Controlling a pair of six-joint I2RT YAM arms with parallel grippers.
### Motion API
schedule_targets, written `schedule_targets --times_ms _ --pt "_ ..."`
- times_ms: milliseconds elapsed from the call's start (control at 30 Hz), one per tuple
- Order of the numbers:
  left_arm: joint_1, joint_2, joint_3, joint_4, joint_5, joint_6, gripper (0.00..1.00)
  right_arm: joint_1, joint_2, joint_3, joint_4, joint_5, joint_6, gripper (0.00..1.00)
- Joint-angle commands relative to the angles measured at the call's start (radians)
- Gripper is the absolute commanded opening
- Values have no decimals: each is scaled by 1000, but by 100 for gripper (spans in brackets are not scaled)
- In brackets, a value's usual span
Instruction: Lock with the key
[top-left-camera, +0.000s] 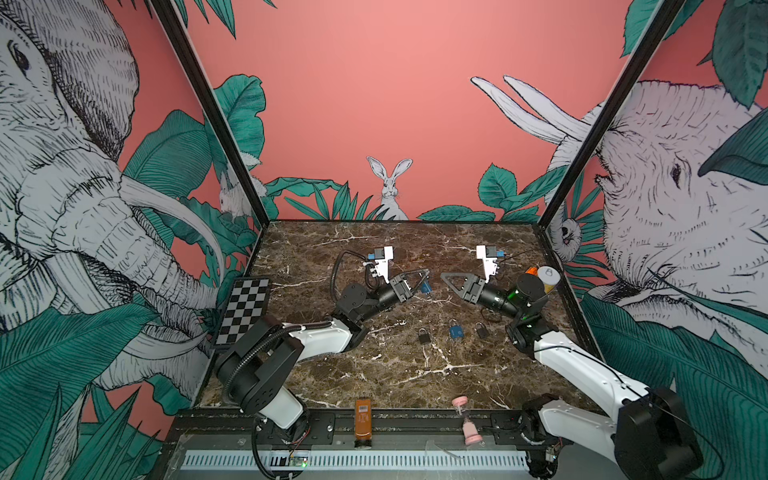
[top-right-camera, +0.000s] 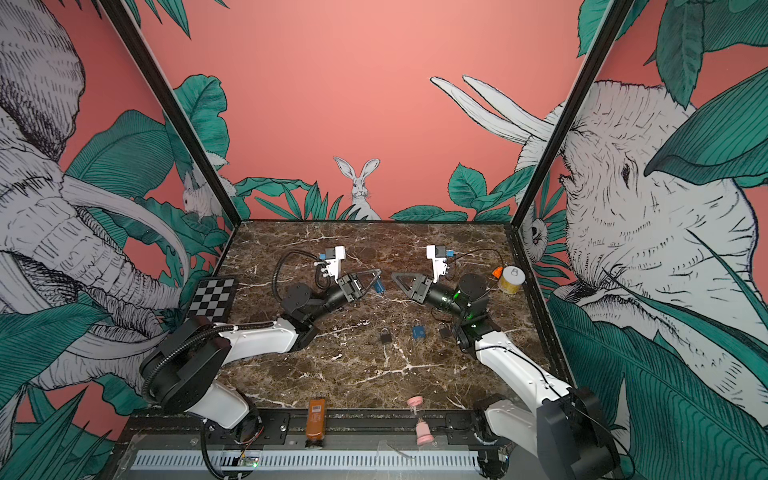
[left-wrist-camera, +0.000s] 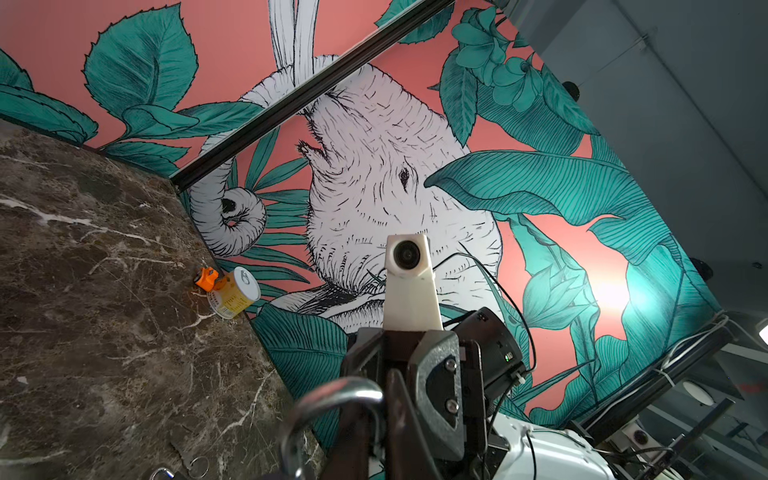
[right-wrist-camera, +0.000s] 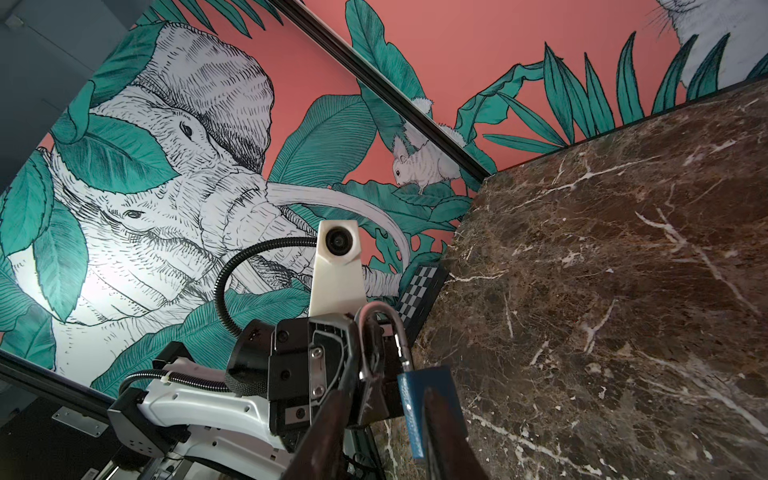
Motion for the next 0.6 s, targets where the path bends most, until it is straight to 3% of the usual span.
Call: schedule_targets --times_ms 0,67,200,367,467,567 --pt "36 -55 -7 35 -6 25 0 6 -21 -26 12 34 -14 31" --pt "87 -80 -6 -3 -22 24 0 12 -33 -18 -18 15 -49 34" --pt "89 -108 61 -172 -13 -8 0 40 -89 -26 -133 100 -253 42" --pt "88 -137 91 -225 -26 -42 0 125 -112 -93 -1 303 -490 45" --pt "88 -157 89 -235 -45 -49 0 128 -58 -18 -93 283 -484 45" --pt "88 -167 82 -240 -61 -75 0 161 -17 2 -26 286 -505 43"
